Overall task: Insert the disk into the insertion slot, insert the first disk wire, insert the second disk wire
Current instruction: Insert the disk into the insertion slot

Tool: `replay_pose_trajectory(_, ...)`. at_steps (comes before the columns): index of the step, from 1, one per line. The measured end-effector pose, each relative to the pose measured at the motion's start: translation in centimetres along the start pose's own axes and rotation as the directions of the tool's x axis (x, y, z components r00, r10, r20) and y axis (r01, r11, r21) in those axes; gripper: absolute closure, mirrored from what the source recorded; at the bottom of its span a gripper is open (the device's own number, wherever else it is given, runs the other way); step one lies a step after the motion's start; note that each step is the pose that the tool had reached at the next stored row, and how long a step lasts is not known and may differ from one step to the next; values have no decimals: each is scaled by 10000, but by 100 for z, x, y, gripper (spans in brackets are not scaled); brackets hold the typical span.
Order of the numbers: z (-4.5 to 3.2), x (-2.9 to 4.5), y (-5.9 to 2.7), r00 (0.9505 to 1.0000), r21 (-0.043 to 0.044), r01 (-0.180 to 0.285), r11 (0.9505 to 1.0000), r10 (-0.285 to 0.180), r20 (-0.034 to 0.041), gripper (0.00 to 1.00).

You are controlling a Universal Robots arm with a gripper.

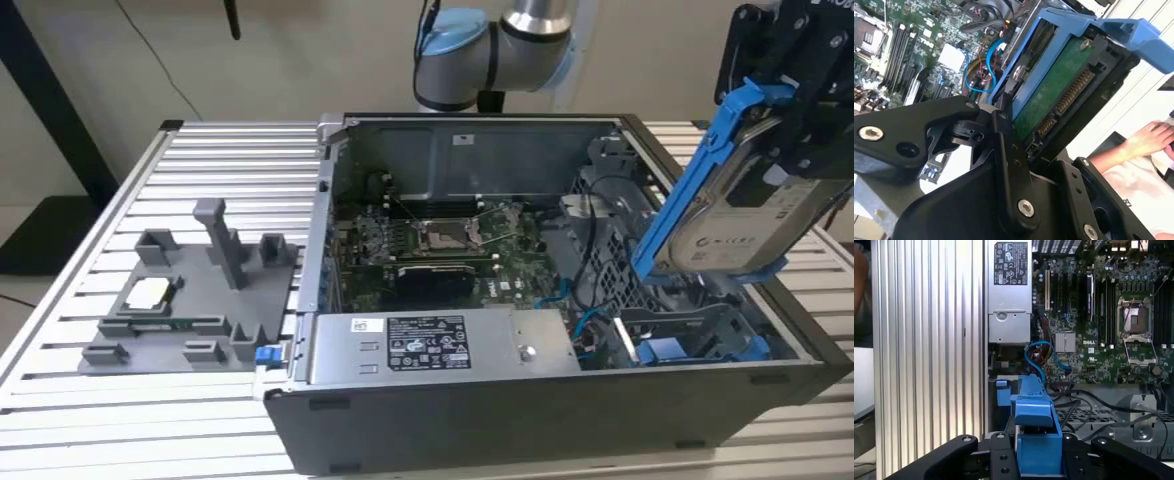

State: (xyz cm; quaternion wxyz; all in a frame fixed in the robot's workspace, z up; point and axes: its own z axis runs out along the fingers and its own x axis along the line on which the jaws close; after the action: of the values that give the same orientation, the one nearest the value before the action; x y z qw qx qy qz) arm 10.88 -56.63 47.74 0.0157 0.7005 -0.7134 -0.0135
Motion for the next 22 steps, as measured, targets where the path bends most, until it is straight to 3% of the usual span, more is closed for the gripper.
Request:
replay_pose_trajectory(7, 124, 61, -104, 10000, -16, 1, 10000, -1, 0, 67)
replay_pose_trajectory(22, 395, 71, -139, 10000, -54, 0, 10000, 0, 1, 67)
